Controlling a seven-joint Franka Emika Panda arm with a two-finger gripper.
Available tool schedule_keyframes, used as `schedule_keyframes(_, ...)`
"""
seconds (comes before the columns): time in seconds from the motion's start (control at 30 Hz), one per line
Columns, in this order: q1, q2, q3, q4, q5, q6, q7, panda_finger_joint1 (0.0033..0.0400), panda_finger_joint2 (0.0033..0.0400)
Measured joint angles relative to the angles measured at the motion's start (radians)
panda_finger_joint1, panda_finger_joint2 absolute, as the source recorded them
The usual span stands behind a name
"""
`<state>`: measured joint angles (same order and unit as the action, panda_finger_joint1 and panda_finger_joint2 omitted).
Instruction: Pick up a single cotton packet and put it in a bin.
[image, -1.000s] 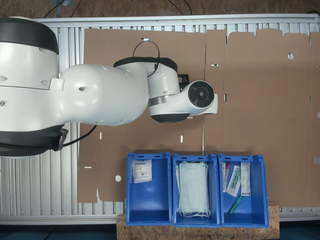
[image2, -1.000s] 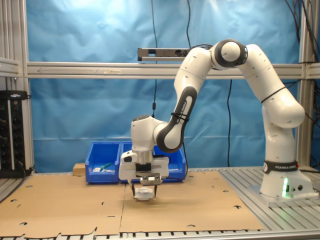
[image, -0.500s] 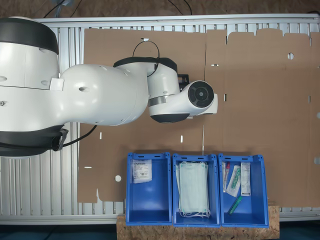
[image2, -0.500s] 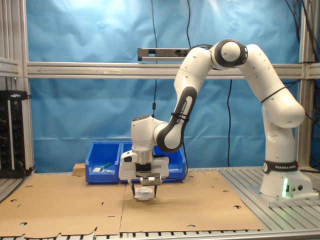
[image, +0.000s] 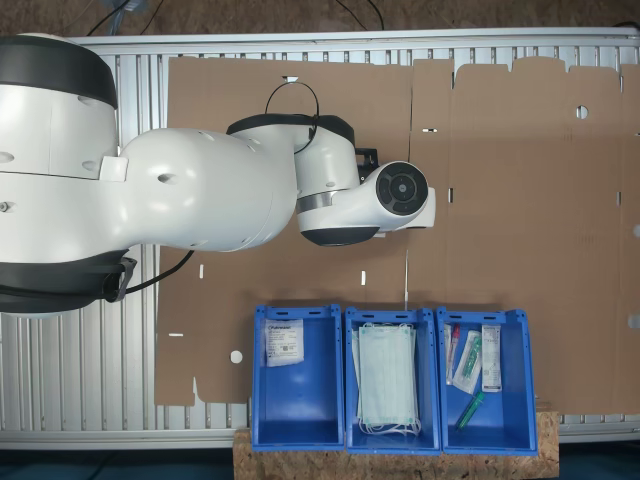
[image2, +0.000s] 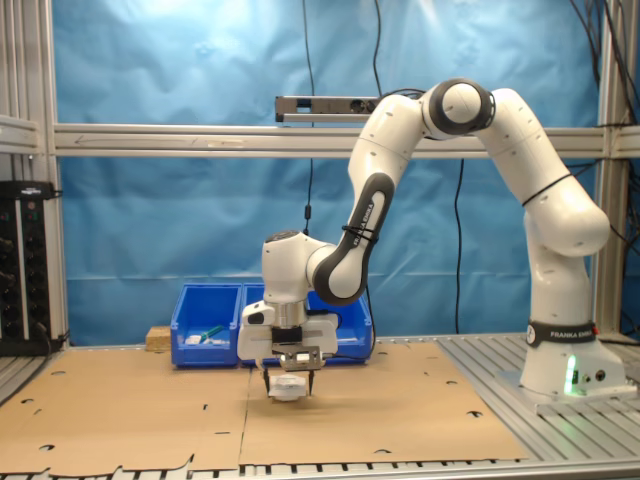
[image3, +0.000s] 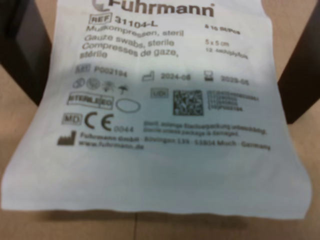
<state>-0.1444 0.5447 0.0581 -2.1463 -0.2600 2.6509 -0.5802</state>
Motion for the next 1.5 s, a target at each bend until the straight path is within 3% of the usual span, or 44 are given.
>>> schedule_keyframes(0.33, 0.000, 0.000, 0.000, 0.000, 0.000, 0.002, 0.000, 0.0400, 0.0400)
schedule_keyframes(0.37, 0.000, 0.000, 0.000, 0.000, 0.000, 0.002, 0.000, 0.0295, 0.0295)
schedule_keyframes(0.53, 0.000, 0.000, 0.000, -0.001, 0.000, 0.002, 0.000, 0.0295, 0.0295)
schedule_keyframes(0.57, 0.000, 0.000, 0.000, -0.002, 0.000, 0.002, 0.000, 0.0212, 0.0212)
schedule_keyframes(0.7, 0.000, 0.000, 0.000, -0.002, 0.000, 0.002, 0.000, 0.0212, 0.0212)
schedule_keyframes(0.73, 0.000, 0.000, 0.000, -0.002, 0.000, 0.003, 0.000, 0.0122, 0.0122)
schedule_keyframes(1.0, 0.000, -0.001, 0.000, -0.002, 0.000, 0.005, 0.000, 0.0122, 0.0122)
schedule_keyframes(1.03, 0.000, -0.001, 0.000, -0.002, 0.000, 0.005, 0.000, 0.0074, 0.0074)
schedule_keyframes(1.3, 0.000, -0.014, 0.000, -0.013, 0.000, 0.005, 0.000, 0.0074, 0.0074)
schedule_keyframes(1.5, 0.000, -0.079, 0.000, -0.063, 0.000, -0.006, 0.000, 0.0074, 0.0074)
